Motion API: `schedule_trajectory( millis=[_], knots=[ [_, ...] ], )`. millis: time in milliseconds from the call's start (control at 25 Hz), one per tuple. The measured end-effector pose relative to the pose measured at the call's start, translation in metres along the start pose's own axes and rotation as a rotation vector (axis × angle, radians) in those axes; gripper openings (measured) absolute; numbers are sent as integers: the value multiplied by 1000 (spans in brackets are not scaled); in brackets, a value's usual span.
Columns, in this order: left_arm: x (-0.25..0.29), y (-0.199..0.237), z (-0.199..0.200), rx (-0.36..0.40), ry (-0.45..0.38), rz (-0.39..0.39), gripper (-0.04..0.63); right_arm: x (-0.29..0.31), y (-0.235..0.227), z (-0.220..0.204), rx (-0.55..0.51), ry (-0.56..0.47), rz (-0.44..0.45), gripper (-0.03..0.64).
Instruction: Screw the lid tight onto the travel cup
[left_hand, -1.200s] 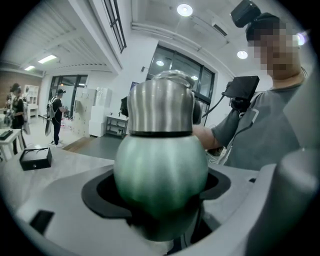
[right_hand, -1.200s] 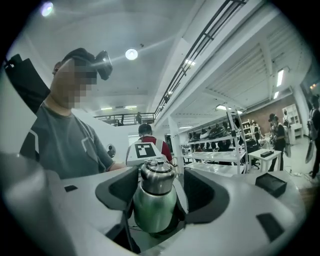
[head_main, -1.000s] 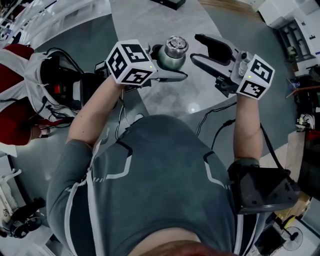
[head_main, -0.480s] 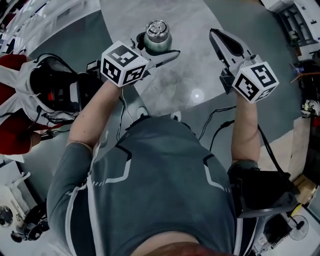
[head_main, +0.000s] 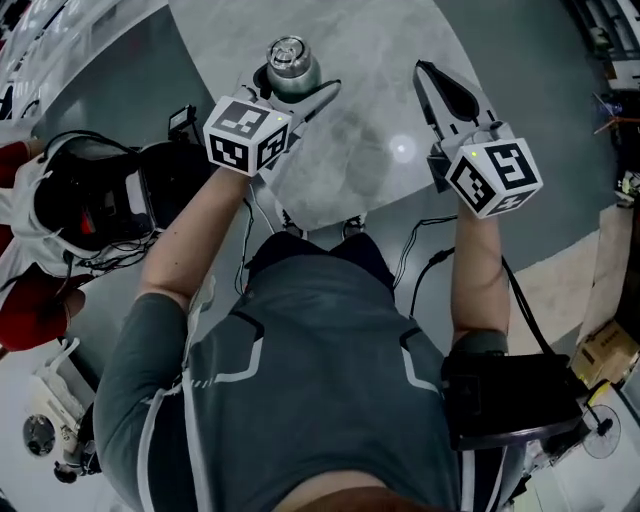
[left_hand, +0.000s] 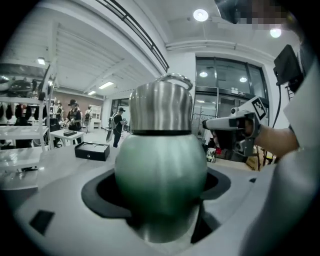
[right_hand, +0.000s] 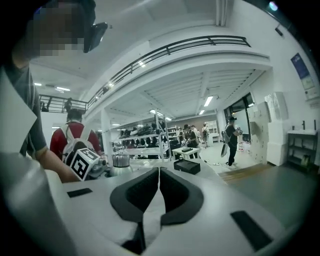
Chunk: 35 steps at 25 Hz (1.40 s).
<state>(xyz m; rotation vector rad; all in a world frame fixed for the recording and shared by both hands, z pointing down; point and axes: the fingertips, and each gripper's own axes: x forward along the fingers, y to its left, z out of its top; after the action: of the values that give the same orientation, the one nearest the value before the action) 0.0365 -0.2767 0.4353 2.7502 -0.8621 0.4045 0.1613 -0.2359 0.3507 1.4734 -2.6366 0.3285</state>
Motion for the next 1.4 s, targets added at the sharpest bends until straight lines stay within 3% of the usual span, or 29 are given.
schedule_trajectory(
  millis=[240,480,920,1400],
  knots=[
    [32,41,-52,-65,47,130,399,19,-26,-45,108,36,-79,34],
    [55,68,-102,-65,93,218,399,40,-40,-99,105,86,-140,34],
    [105,92,-177,-27,193,242,399,57,-54,-188,175,190,-157,34],
    [131,101,-190,-21,182,231,399,64,-68,-209,205,229,-140,34]
  ],
)
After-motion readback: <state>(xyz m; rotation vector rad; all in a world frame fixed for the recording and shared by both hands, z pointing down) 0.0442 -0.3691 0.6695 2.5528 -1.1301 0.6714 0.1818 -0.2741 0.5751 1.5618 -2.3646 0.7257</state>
